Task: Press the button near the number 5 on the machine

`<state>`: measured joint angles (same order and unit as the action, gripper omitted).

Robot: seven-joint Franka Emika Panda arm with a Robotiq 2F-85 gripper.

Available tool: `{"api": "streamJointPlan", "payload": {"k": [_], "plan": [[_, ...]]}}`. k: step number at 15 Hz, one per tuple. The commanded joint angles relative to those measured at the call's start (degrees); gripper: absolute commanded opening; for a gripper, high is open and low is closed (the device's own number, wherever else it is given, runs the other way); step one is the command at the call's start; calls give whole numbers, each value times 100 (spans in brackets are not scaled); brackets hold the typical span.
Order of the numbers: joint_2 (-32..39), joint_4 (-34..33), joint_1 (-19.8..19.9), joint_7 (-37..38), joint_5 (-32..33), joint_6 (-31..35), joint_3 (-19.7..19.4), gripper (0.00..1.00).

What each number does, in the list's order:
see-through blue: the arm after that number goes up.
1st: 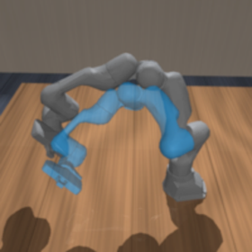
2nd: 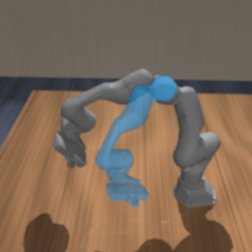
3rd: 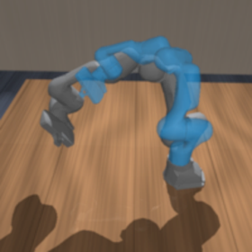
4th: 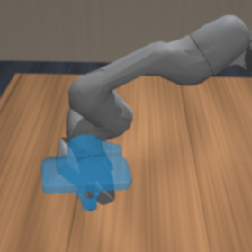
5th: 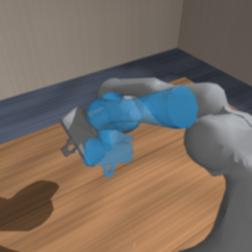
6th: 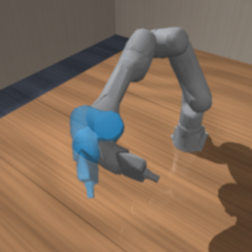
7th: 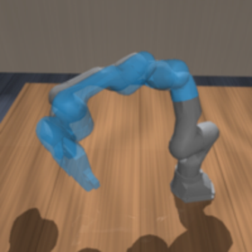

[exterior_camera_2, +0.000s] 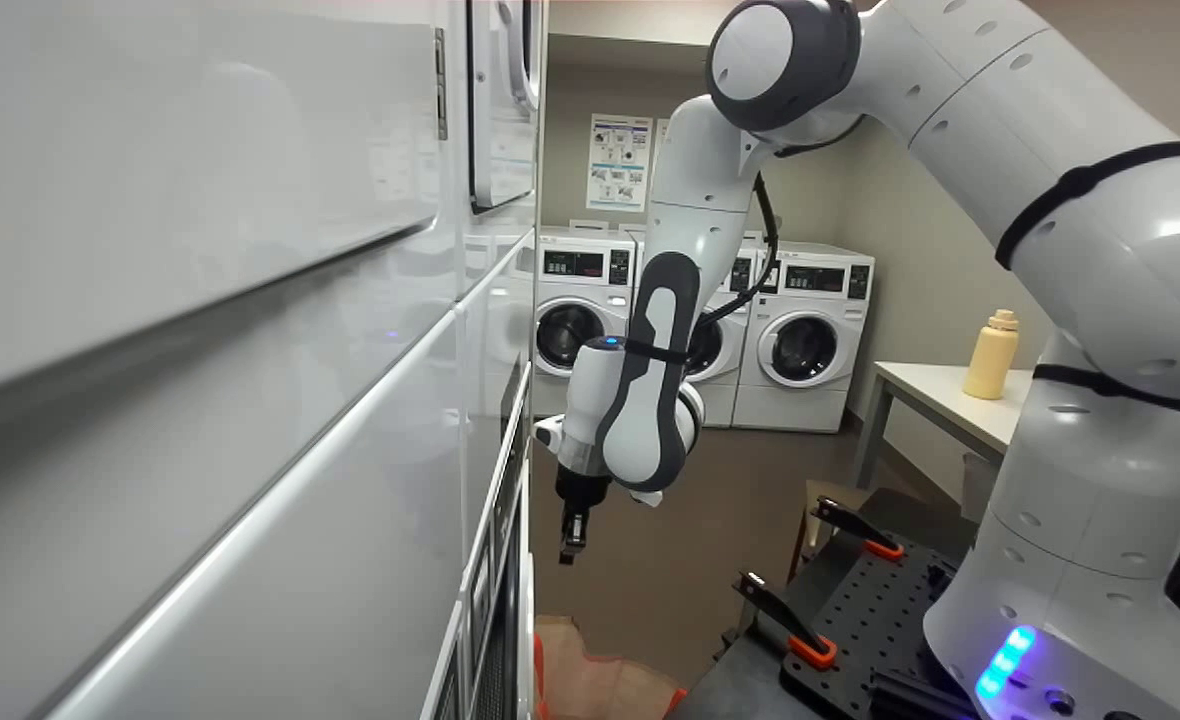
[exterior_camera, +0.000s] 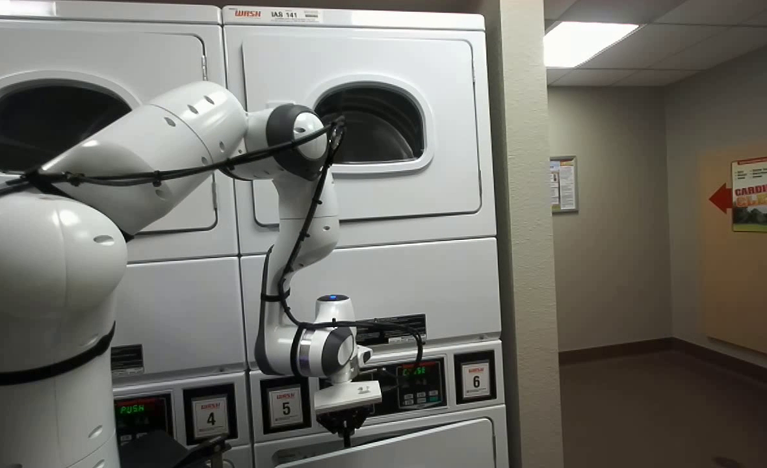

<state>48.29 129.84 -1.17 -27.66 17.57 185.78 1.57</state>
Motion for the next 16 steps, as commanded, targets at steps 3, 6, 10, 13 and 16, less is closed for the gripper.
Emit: {"api": "streamJointPlan", "payload": {"k": [3, 6, 10, 13, 16], "plan": [[192, -15, 7, 232, 160, 593, 37, 0], [276, -26, 47, 265, 164, 836, 119, 0], [405, -51, 160, 421, 169, 1196, 300, 0], [433, -244, 407, 646, 241, 1271, 597, 0], [445, -550, 681, 869, 309, 1241, 939, 0]]}}
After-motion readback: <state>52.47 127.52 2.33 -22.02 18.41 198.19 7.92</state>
